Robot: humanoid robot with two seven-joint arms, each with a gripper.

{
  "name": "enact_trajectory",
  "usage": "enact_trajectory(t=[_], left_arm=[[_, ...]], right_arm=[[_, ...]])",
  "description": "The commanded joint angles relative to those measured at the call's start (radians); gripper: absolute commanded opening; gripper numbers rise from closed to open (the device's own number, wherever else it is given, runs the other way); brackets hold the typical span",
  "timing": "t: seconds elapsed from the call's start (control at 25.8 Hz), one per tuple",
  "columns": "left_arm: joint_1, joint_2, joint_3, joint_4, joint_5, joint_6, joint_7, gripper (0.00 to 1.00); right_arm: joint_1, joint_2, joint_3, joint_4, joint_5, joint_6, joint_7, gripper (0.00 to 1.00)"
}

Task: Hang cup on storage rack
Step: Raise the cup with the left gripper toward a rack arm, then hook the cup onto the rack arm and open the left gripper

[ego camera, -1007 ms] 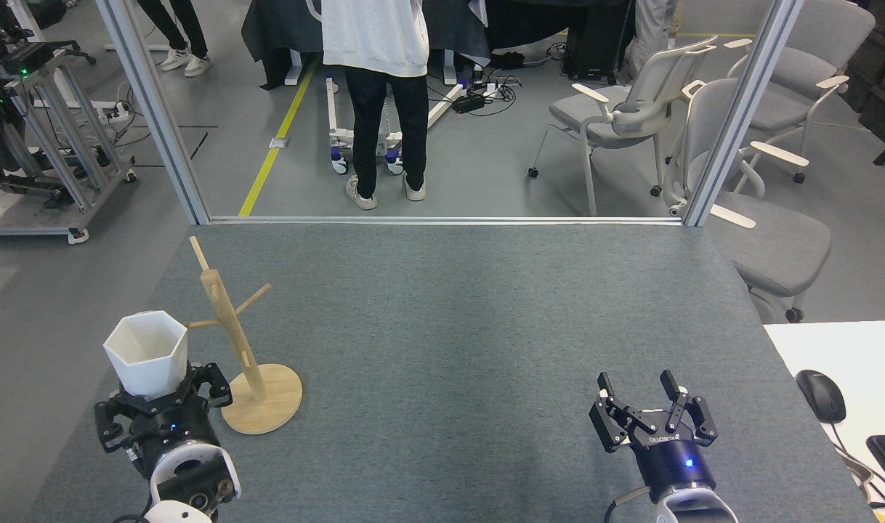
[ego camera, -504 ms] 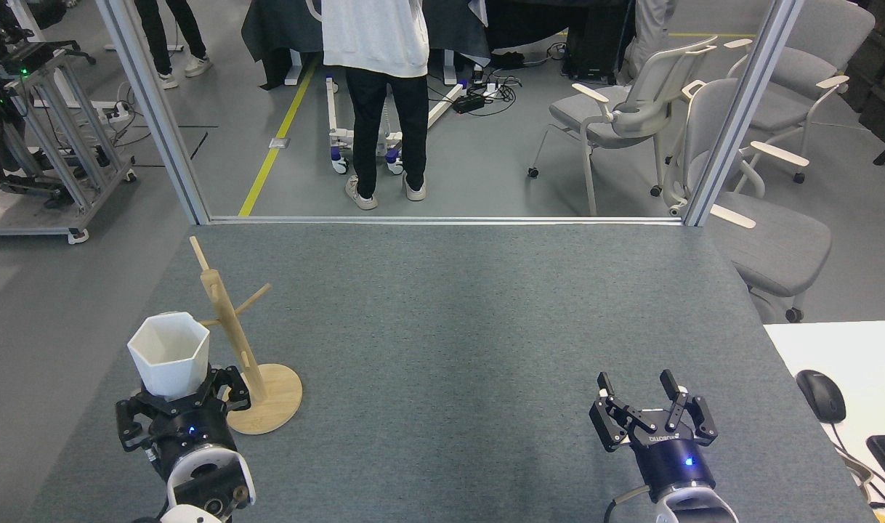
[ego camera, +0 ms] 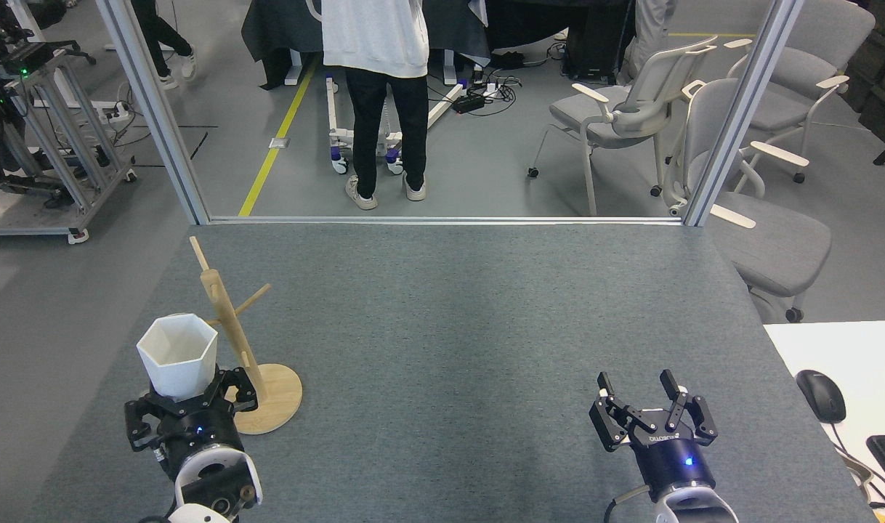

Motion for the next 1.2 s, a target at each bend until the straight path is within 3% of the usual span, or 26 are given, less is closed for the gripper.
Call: enact_trajectory(t=[0.0,0.04,0.12,0.74,0.93,1.05,1.16], left_arm=[[-0.009,-0.003,0.000,0.013,0.000,-0.021,0.028,0.51],[-0.012,-0.005,0.000,0.021,0.000,-0.033,0.040,0.63],[-0.014,-0.008,0.000,0.024,-0.002,-0.043,0.052,0.99],[-0.008,-0.006,0.000,0.024,-0.005,-0.084,0.049,0.99],[0.022,-0.006,-0.002,0.018,-0.003,-0.089,0.055,0.99],[0.069,-0.008,0.000,0.001,-0.005,-0.095,0.055,0.99],[0.100,-0.008,0.003,-0.016,-0.005,-0.093,0.068,0.99]], right_arm=[[-0.003,0.000,0.000,0.000,0.000,0.000,0.000,0.99],[-0.003,0.000,0.000,0.000,0.000,0.000,0.000,0.99],[-0.005,0.000,0.000,0.000,0.000,0.000,0.000,0.99],[-0.014,0.002,-0.002,-0.017,0.000,0.003,0.000,0.99],[-0.025,0.002,-0.009,-0.097,0.000,0.004,0.000,0.99],[0.027,-0.002,-0.028,-0.210,0.006,0.006,0.000,0.99],[0.060,0.000,-0.048,-0.224,0.017,0.007,0.006,0.99]])
